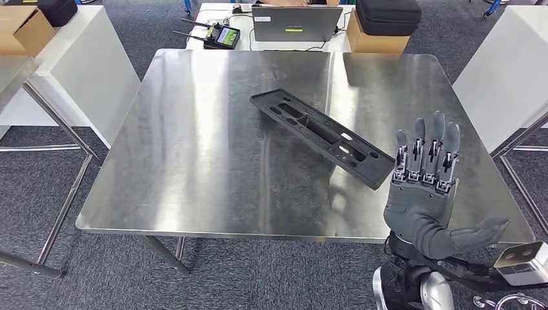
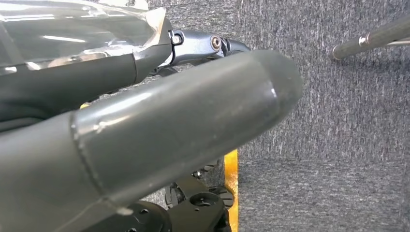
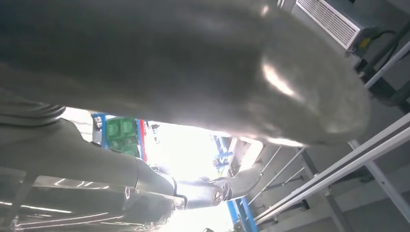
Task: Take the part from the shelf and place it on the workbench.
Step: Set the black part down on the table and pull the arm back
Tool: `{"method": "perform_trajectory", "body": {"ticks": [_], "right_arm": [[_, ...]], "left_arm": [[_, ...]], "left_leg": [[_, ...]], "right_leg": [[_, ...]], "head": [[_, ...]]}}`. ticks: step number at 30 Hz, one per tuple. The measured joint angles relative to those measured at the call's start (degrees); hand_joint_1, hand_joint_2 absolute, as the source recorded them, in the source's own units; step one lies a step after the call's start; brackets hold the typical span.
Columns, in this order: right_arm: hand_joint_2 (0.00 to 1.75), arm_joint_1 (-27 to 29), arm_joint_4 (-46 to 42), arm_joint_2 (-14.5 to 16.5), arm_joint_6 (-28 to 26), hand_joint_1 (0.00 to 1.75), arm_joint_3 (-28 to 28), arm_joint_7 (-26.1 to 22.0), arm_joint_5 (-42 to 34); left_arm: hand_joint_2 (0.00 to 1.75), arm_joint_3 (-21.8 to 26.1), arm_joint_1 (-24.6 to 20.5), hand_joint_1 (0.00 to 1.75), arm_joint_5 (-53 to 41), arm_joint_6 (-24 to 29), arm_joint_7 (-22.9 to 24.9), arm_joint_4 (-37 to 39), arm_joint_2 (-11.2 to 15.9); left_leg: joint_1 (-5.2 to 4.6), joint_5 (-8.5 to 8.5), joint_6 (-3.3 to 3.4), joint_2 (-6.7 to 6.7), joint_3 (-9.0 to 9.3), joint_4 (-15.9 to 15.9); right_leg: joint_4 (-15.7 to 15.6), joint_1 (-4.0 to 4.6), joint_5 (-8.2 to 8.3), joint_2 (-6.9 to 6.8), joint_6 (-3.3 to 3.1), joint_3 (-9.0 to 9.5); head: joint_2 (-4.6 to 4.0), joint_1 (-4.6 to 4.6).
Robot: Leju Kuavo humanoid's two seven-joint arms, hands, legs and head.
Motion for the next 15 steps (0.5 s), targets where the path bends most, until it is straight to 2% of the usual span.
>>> {"method": "perform_trajectory", "body": {"ticks": [1, 3, 4, 5, 6, 7, 8, 9, 10, 11, 12, 13, 15], "right_arm": [[0.0, 0.17, -0.03, -0.03, 0.04, 0.0, -0.38, -0.04, -0.1], [0.0, 0.59, -0.01, -0.1, 0.07, 0.0, -1.08, -0.08, -0.18], [0.0, 0.87, 0.0, -0.14, 0.07, 0.0, -1.37, -0.09, -0.22], [0.0, 1.11, 0.01, -0.18, 0.06, 0.0, -1.61, -0.1, -0.25], [0.0, 1.26, 0.01, -0.21, 0.02, 0.0, -1.79, -0.13, -0.25], [0.0, 1.33, 0.01, -0.23, -0.04, 0.0, -1.92, -0.2, -0.21], [0.0, 1.34, 0.01, -0.26, -0.14, 0.0, -2.04, -0.31, -0.13], [0.0, 1.33, 0.02, -0.29, -0.29, 0.0, -2.14, -0.44, -0.03], [0.0, 1.38, 0.02, -0.31, -0.44, 0.0, -2.25, -0.56, 0.11], [0.0, 1.44, 0.02, -0.34, -0.6, 0.0, -2.36, -0.64, 0.22], [0.0, 1.49, 0.01, -0.33, -0.77, 0.0, -2.45, -0.67, 0.31], [0.0, 1.56, -0.01, -0.32, -0.92, 0.0, -2.52, -0.68, 0.39], [0.0, 1.54, -0.08, -0.28, -1.17, 0.0, -2.6, -0.65, 0.48]], "left_arm": [[0.0, 0.0, 0.0, 0.0, 0.0, -0.04, 0.0, -0.01, -0.04], [0.0, 0.0, 0.02, 0.0, -0.03, -0.1, 0.01, -0.01, -0.04], [0.0, 0.0, 0.04, 0.0, -0.07, -0.12, 0.01, -0.01, -0.03], [0.0, 0.0, 0.06, 0.0, -0.11, -0.13, 0.02, 0.0, -0.03], [0.0, 0.0, 0.06, 0.0, -0.18, -0.13, 0.02, 0.0, -0.03], [0.0, 0.0, 0.07, 0.0, -0.23, -0.13, 0.03, 0.0, -0.03], [0.0, 0.0, 0.07, 0.0, -0.28, -0.13, 0.03, 0.0, -0.02], [0.0, 0.0, 0.05, 0.0, -0.32, -0.13, 0.04, 0.0, 0.03], [0.0, -0.01, 0.03, 0.0, -0.35, -0.14, 0.04, 0.0, 0.08], [0.0, -0.01, 0.01, 0.0, -0.37, -0.13, 0.03, 0.0, 0.14], [0.0, -0.02, 0.0, 0.0, -0.39, -0.13, 0.03, 0.01, 0.19], [0.0, -0.02, 0.0, 0.0, -0.42, -0.13, 0.01, 0.01, 0.2], [0.0, -0.03, -0.03, 0.0, -0.42, -0.13, -0.01, 0.02, 0.2]], "left_leg": [[0.32, 0.36, 0.22, 0.11, 0.3, -0.61], [0.57, 0.53, 0.37, 0.26, 0.45, -0.94], [0.62, 0.48, 0.31, 0.28, 0.44, -0.93], [0.71, 0.38, 0.19, 0.3, 0.49, -0.91], [0.86, 0.24, -0.02, 0.29, 0.61, -0.88], [1.08, 0.03, -0.34, 0.26, 0.81, -0.81], [1.27, -0.31, -0.85, 0.24, 0.99, -0.65], [1.35, -0.67, -1.39, 0.18, 0.97, -0.4], [1.29, -0.99, -1.91, 0.14, 0.93, -0.11], [1.15, -1.24, -2.32, 0.1, 0.77, 0.21], [1.07, -1.33, -2.53, 0.08, 0.6, 0.43], [1.12, -1.44, -2.74, 0.09, 0.58, 0.6], [1.46, -2.65, -3.16, 0.11, 0.02, 1.94]], "right_leg": [[2.0, 0.07, -1.02, -0.06, 0.0, -0.98], [9.09, -0.4, -3.76, -0.14, 0.03, -4.51], [12.48, -0.72, -4.63, -0.16, 0.29, -6.25], [14.26, -1.09, -4.67, -0.18, 0.79, -7.29], [13.8, -1.46, -3.76, -0.25, 1.49, -7.25], [11.13, -1.84, -2.07, -0.39, 2.32, -6.13], [7.05, -2.21, -0.31, -0.64, 3.13, -4.34], [3.58, -2.17, 0.92, -0.77, 3.58, -2.42], [1.16, -2.09, 1.6, -0.85, 3.72, -1.12], [0.06, -2.06, 1.61, -0.84, 3.56, -0.53], [0.19, -1.9, 1.42, -0.7, 3.21, -0.48], [0.21, -2.09, 1.32, -0.67, 2.82, -0.75], [0.18, -2.19, 1.13, -0.64, 1.77, -0.89]], "head": [[0.0, 0.09], [0.0, 0.21], [0.0, 0.22], [0.0, 0.2], [0.0, 0.21], [0.0, 0.21], [0.0, 0.27], [0.0, 0.45], [0.0, 0.6], [0.0, 0.66], [0.0, 0.66], [0.0, 0.55], [0.01, 0.4]]}}
